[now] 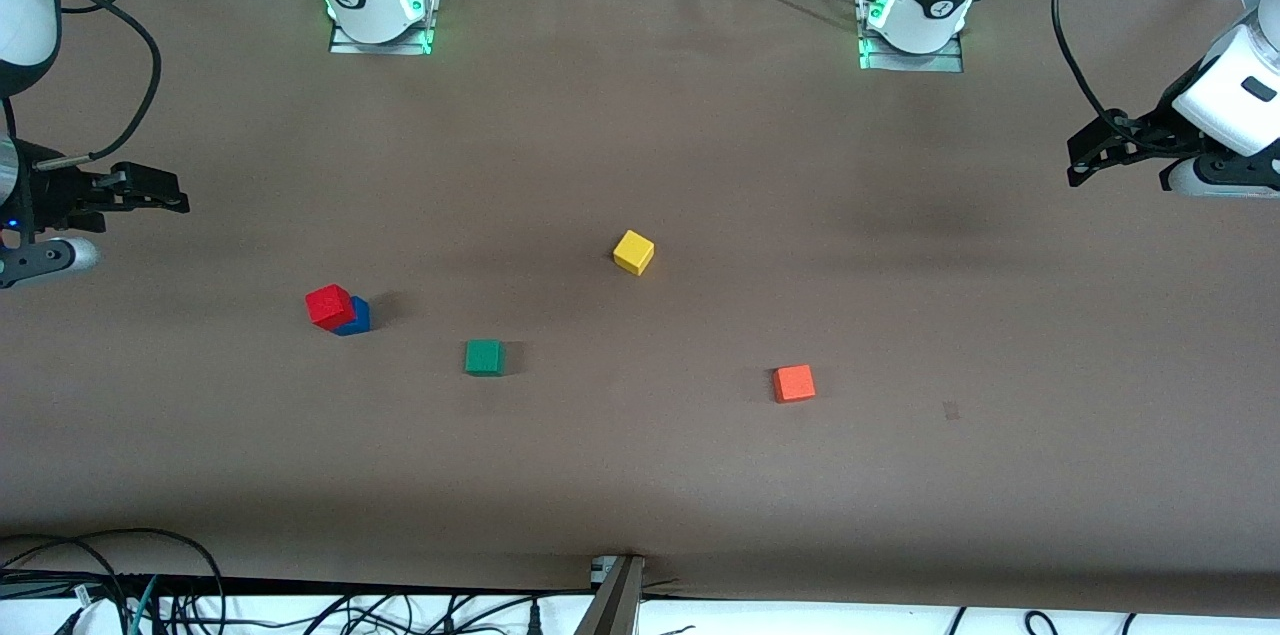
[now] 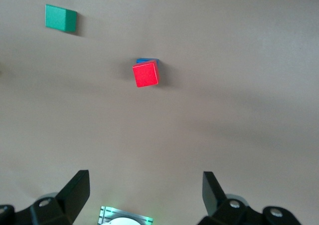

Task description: Pass red block to right arm, stack on blue

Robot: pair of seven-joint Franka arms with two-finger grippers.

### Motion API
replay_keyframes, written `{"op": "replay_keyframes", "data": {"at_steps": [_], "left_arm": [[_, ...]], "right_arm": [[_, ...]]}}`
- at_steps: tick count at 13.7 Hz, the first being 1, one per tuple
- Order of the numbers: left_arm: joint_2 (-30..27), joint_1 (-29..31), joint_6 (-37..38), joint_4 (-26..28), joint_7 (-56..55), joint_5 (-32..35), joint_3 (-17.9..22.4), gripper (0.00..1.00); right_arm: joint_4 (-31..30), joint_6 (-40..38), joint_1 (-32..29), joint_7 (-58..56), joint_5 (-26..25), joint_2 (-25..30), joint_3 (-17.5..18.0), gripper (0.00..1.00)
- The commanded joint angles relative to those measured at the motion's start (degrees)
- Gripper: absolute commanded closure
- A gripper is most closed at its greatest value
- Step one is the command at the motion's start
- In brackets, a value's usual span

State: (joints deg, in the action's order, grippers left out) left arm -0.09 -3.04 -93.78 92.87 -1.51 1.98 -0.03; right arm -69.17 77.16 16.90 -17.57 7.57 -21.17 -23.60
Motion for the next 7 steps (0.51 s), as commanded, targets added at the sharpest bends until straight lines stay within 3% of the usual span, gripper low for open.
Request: {"op": "replay_keyframes", "data": {"at_steps": [1,3,6,7], "left_arm": [[0.9,0.1,1.1,-1.8,0.6,0.4,-0.2,0.00],[0.9,0.1,1.1,-1.8,0.6,0.4,-0.1,0.00],[0.9,0.1,1.1,-1.8,0.6,0.4,-0.2,0.00],[0.9,0.1,1.1,-1.8,0.5,0.4,-0.1,0.00]], "right_arm": [[-0.7,-1.1,-3.3,5.9,-4.4,3.3,7.0,0.00],[-2.5,-1.0,-7.8,8.0,-8.0,5.2,14.7,0.00],[-6.1,-0.7,-12.9,8.4,-11.4,8.9,20.5,0.00],[-7.5,-0.6,-13.5,8.3,-11.4,9.8,21.0,0.00]]}}
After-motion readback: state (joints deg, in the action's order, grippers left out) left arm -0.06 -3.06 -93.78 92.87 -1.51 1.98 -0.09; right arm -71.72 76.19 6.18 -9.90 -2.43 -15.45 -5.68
